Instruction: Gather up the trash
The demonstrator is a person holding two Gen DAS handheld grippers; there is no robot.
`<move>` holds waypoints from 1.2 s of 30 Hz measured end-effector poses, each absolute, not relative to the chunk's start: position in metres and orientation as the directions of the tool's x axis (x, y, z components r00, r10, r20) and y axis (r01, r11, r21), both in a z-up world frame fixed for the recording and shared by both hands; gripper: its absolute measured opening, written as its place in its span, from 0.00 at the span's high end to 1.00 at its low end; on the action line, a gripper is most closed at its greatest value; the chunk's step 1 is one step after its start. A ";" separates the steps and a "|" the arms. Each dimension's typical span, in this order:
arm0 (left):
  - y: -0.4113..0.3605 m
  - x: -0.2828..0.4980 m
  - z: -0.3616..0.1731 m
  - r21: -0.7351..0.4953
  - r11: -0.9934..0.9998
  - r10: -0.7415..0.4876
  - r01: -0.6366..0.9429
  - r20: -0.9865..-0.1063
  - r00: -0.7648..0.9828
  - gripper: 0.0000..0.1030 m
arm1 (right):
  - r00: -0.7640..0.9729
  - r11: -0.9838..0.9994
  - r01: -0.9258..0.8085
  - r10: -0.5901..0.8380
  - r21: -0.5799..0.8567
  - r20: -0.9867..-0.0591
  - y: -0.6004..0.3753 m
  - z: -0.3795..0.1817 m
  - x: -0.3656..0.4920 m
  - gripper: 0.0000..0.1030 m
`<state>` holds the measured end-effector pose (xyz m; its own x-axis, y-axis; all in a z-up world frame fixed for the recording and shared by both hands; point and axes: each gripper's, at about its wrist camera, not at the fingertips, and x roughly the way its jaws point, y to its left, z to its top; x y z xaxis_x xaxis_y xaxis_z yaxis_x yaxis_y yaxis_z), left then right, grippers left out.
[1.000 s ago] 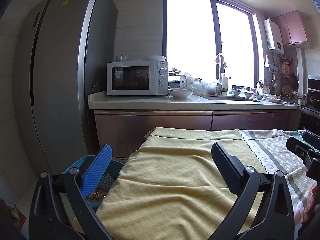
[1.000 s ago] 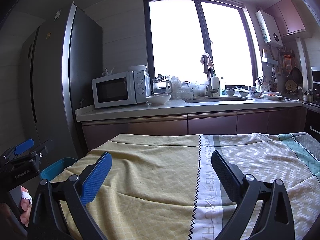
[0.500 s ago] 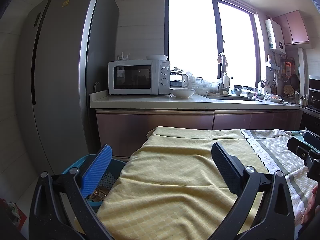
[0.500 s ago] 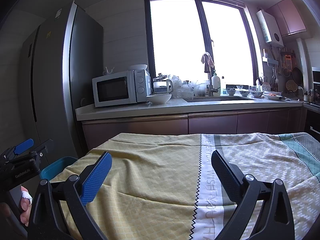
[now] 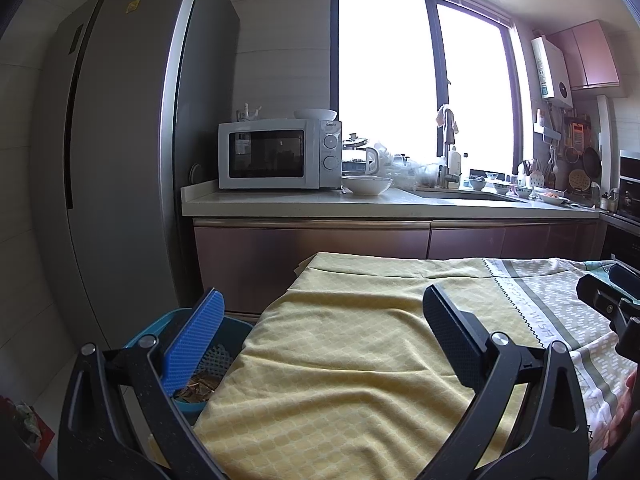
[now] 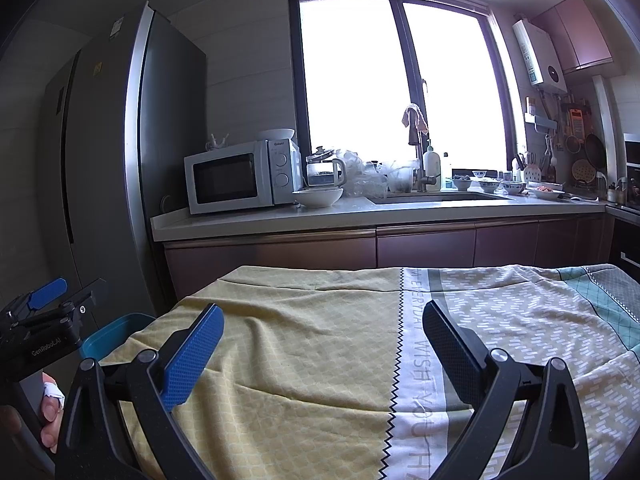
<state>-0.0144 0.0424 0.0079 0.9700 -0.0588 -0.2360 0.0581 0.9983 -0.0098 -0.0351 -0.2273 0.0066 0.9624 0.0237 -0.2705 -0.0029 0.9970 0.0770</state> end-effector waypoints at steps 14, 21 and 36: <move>0.043 -0.014 0.007 -0.007 0.998 -0.058 0.058 -0.238 0.970 0.05 | 0.962 0.997 -0.003 0.025 0.082 -0.271 -0.227 0.006 -0.035 0.07; 0.043 -0.013 0.006 -0.008 0.998 -0.062 0.061 -0.240 0.969 0.05 | 0.962 0.996 -0.002 0.025 0.085 -0.271 -0.228 0.005 -0.035 0.07; 0.041 -0.011 0.004 -0.002 0.998 -0.056 0.058 -0.244 0.968 0.05 | 0.962 0.996 -0.002 0.027 0.092 -0.273 -0.231 0.003 -0.034 0.07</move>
<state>-0.0109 0.0408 0.0035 0.9681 -0.0564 -0.2443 0.0577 0.9983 -0.0017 -0.0338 -0.2307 0.0030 0.9617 0.0271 -0.2726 -0.0019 0.9957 0.0924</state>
